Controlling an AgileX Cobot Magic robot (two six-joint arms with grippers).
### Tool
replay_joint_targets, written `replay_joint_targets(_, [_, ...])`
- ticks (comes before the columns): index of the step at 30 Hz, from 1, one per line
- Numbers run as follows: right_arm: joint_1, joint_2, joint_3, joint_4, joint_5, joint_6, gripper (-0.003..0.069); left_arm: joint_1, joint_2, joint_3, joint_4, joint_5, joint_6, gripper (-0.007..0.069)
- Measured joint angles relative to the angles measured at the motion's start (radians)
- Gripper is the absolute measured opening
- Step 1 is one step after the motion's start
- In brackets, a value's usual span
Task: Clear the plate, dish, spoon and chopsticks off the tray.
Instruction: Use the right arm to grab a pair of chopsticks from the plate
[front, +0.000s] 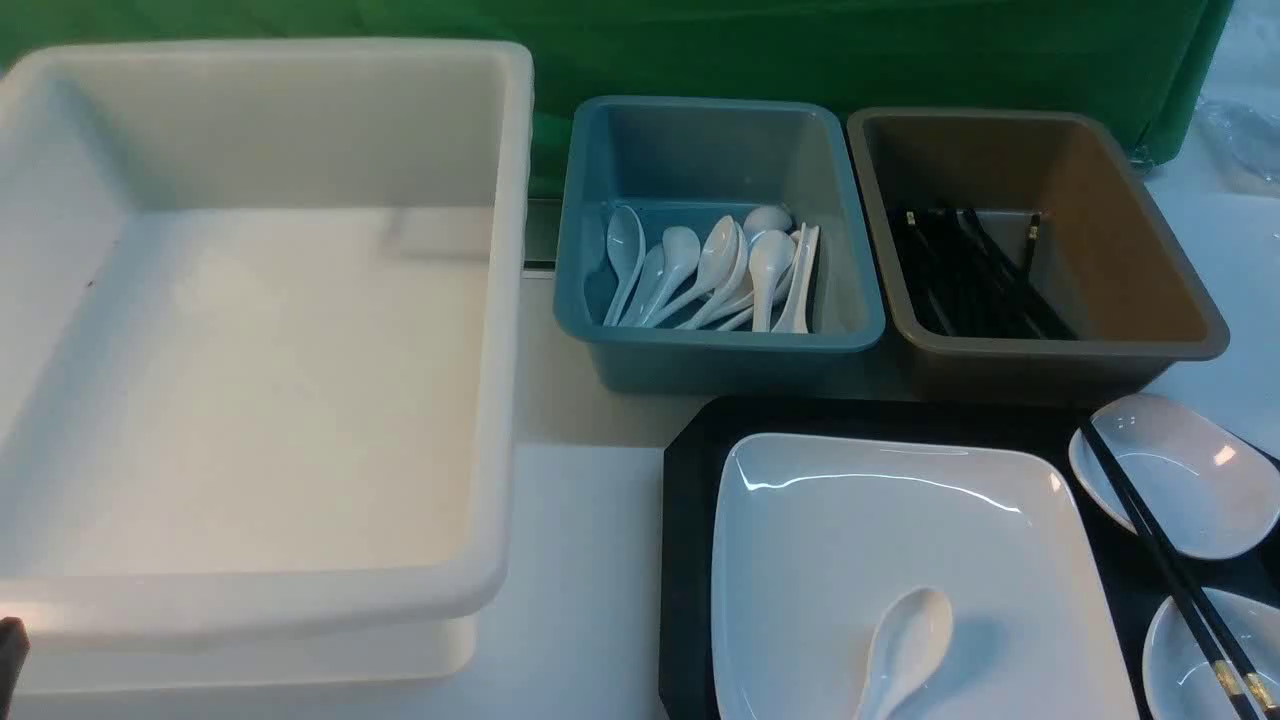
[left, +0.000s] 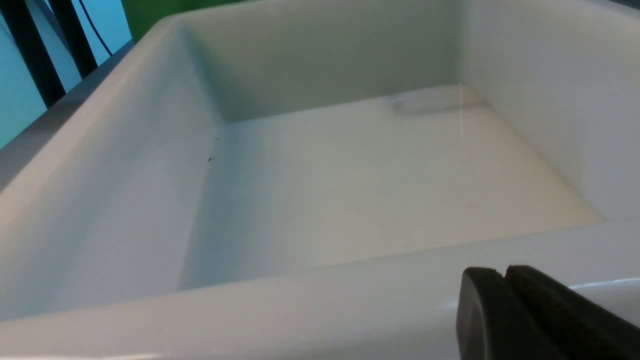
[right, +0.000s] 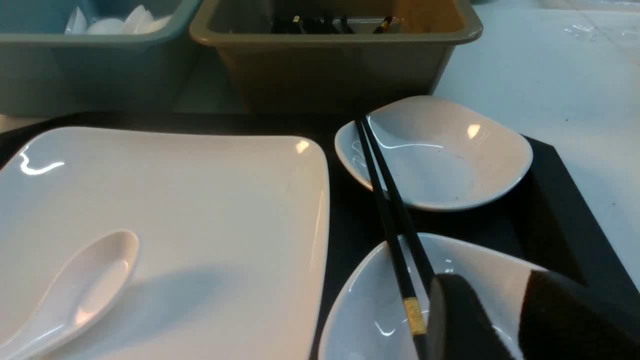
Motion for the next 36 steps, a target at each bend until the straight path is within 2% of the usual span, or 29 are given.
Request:
replay_joint_targets(24, [0.000, 0.000, 0.000, 0.000, 0.000, 0.000, 0.0241, 0.000, 0.000, 0.000, 0.000, 0.000, 0.000, 0.0017])
replay_joint_targets(29, [0.000, 0.000, 0.000, 0.000, 0.000, 0.000, 0.0241, 0.000, 0.000, 0.000, 0.064, -0.068, 0.005, 0.0017])
replay_joint_targets(31, [0.000, 0.000, 0.000, 0.000, 0.000, 0.000, 0.0241, 0.000, 0.000, 0.000, 0.013, -0.137, -0.026, 0.0017])
replay_joint_targets(33, [0.000, 0.000, 0.000, 0.000, 0.000, 0.000, 0.0241, 0.000, 0.000, 0.000, -0.106, -0.231, -0.093, 0.0017])
replay_joint_targets(34, [0.000, 0.000, 0.000, 0.000, 0.000, 0.000, 0.0241, 0.000, 0.000, 0.000, -0.106, -0.243, -0.100, 0.0017])
replay_joint_targets(36, [0.000, 0.000, 0.000, 0.000, 0.000, 0.000, 0.0241, 0.000, 0.000, 0.000, -0.241, -0.360, -0.190, 0.0017])
